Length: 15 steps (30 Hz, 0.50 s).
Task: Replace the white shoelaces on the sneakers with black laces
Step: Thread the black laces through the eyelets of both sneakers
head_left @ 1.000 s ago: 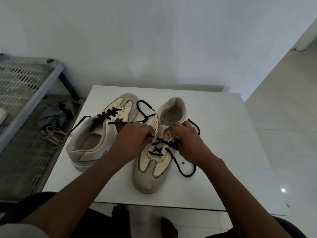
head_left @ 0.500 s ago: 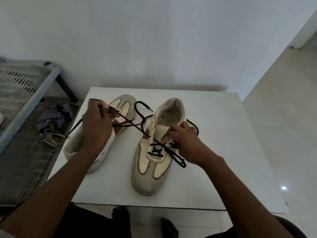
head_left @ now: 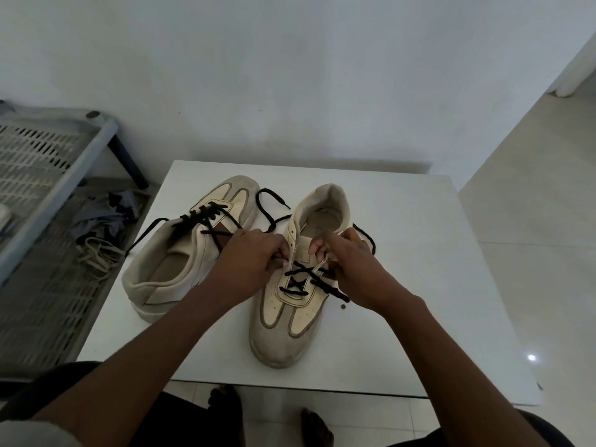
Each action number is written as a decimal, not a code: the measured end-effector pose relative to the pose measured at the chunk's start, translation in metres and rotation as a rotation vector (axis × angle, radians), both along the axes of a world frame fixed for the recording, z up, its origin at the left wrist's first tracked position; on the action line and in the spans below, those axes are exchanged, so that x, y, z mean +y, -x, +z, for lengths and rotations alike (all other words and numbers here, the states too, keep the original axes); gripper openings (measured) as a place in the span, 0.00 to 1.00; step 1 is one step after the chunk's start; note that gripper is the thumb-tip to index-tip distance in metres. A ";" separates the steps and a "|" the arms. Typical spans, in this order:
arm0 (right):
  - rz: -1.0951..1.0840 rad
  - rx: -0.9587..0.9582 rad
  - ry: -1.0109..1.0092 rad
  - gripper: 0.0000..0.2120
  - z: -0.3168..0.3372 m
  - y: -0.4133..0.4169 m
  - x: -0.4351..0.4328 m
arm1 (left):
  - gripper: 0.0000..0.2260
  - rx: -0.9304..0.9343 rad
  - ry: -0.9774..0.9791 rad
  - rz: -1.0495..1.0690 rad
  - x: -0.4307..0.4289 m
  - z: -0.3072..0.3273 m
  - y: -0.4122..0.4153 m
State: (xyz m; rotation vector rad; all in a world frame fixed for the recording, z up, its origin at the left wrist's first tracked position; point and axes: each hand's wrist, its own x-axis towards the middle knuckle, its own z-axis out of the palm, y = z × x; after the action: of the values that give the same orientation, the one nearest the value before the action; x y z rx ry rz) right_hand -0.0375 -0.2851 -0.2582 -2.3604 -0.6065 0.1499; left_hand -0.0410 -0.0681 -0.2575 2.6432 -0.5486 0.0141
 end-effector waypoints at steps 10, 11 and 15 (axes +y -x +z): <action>0.008 0.036 0.010 0.29 -0.003 -0.002 -0.003 | 0.07 -0.374 -0.102 0.593 0.041 0.029 -0.016; 0.012 0.041 0.004 0.27 -0.003 -0.002 -0.002 | 0.07 -0.356 -0.060 0.692 0.047 0.031 -0.017; 0.015 0.052 0.002 0.23 -0.002 -0.003 -0.002 | 0.05 -0.282 -0.142 0.690 0.037 0.021 -0.011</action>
State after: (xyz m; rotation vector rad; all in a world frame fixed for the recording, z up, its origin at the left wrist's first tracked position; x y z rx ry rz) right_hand -0.0349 -0.2872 -0.2601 -2.3464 -0.5996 0.2177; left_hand -0.0297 -0.0307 -0.2361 2.8498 0.3149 0.5768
